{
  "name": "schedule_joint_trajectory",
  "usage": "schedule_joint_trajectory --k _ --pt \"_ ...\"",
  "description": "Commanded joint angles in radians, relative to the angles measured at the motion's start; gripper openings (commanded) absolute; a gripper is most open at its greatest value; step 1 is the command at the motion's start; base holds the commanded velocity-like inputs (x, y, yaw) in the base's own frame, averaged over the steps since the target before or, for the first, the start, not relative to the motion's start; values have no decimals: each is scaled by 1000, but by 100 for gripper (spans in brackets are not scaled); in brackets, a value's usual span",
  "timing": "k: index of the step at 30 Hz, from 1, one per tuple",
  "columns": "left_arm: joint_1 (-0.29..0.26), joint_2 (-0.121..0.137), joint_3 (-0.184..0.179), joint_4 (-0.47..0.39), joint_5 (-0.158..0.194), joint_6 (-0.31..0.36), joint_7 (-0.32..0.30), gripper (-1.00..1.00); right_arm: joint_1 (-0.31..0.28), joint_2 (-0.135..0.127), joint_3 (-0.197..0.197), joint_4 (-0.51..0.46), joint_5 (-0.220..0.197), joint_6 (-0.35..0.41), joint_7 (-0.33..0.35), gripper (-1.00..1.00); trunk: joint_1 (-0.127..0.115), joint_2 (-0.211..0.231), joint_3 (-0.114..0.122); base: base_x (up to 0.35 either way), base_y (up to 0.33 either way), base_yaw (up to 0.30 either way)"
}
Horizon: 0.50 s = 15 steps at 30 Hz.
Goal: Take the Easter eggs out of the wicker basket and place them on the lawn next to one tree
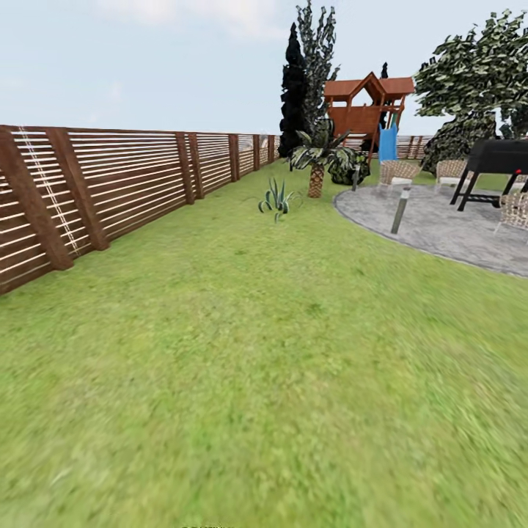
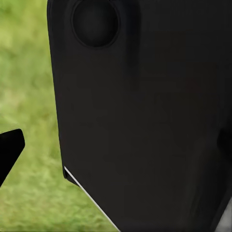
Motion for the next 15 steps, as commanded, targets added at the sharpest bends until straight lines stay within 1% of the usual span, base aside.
schedule_joint_trajectory --k 1,6,8,11,15 --pt "1 0 1 -2 1 0 -1 100 -1 0 0 1 6 -3 0 100 0 0 -1 0 0 284" --pt "1 0 0 -2 1 0 -1 100 -1 0 0 1 6 -3 0 100 0 0 -1 0 0 284" --pt "1 0 0 -2 2 0 -1 100 -1 -1 0 1 6 -3 0 100 0 0 -1 0 0 189" --pt "1 0 0 -2 1 0 -1 100 -1 -1 0 1 5 -2 0 100 0 0 -1 0 0 65" --pt "1 0 1 -2 1 0 -1 100 -1 -3 1 6 8 1 0 100 0 0 -1 0 0 10"
